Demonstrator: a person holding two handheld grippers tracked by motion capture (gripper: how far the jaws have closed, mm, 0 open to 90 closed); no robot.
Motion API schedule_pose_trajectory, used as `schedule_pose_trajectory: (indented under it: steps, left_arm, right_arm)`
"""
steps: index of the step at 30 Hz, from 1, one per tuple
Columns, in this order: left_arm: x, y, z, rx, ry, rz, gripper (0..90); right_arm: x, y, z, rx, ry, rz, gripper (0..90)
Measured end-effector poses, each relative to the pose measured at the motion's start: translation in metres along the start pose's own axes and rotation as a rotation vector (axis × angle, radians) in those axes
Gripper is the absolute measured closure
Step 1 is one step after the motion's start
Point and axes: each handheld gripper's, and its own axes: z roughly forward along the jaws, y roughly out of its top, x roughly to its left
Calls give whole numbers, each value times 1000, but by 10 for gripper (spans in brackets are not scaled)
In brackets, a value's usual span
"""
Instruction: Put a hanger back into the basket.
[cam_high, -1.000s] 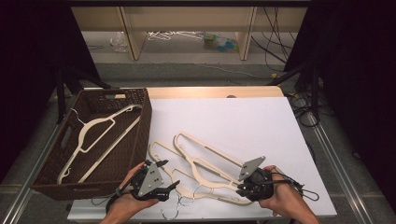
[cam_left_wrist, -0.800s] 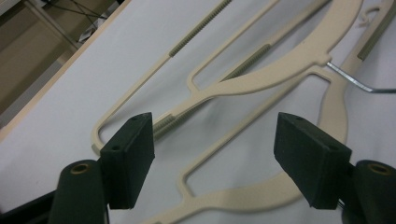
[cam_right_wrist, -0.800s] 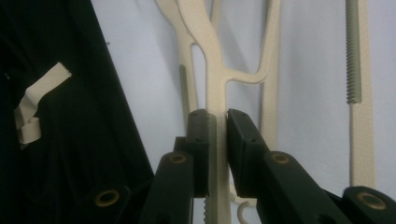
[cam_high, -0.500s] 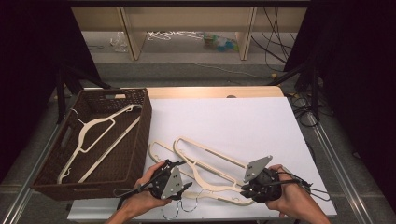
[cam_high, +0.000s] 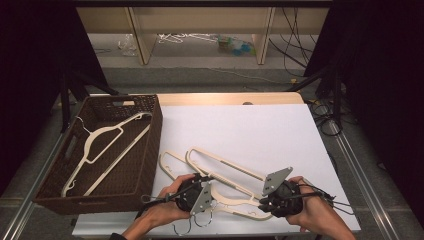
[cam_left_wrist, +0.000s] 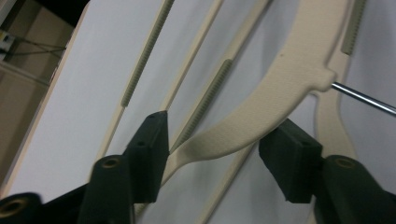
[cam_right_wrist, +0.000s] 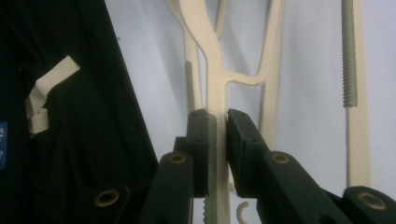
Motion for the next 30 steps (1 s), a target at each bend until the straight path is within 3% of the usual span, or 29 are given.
schedule_pose_trajectory:
  steps: [1,3,5,7,10,11,16,21,22,23,26,27,28,30]
  left_arm:
    - [0,0,0,0,0,0,485]
    - [-1,2,0,-9,-20,38,532]
    - [-1,4,-2,-31,-41,109,594]
    - [-2,6,-3,-41,-49,132,634]
    - [-1,12,-5,-36,-67,223,677]
    - [-1,12,-5,-36,-67,223,690]
    - [1,20,-14,-57,-71,305,746]
    - [7,28,-24,-89,-62,309,823]
    - [9,29,-26,-77,-64,330,823]
    - [8,30,-26,-81,-67,322,826]
    - [7,34,-28,-79,-51,327,843]
    - [7,36,-29,-83,-48,309,855]
    - [9,37,-30,-78,-48,300,855]
    - [12,38,-33,-80,-39,276,855]
  right_arm:
    - [0,0,0,0,0,0,798]
    - [-2,-2,1,-2,7,4,799]
    - [-4,-5,1,-3,19,7,799]
    - [-5,-6,2,-1,21,5,799]
    - [-8,-9,3,9,29,2,799]
    - [-8,-9,3,9,29,2,799]
    - [-11,-13,2,2,40,-18,800]
    - [-14,-17,2,2,79,-4,802]
    - [-13,-18,2,4,87,7,797]
    - [-14,-18,3,1,87,13,780]
    - [-15,-16,1,-28,62,12,726]
    - [-15,-14,-5,-63,22,27,616]
    - [-15,-14,-5,-63,22,27,616]
    - [-17,-12,-12,-127,-31,62,541]
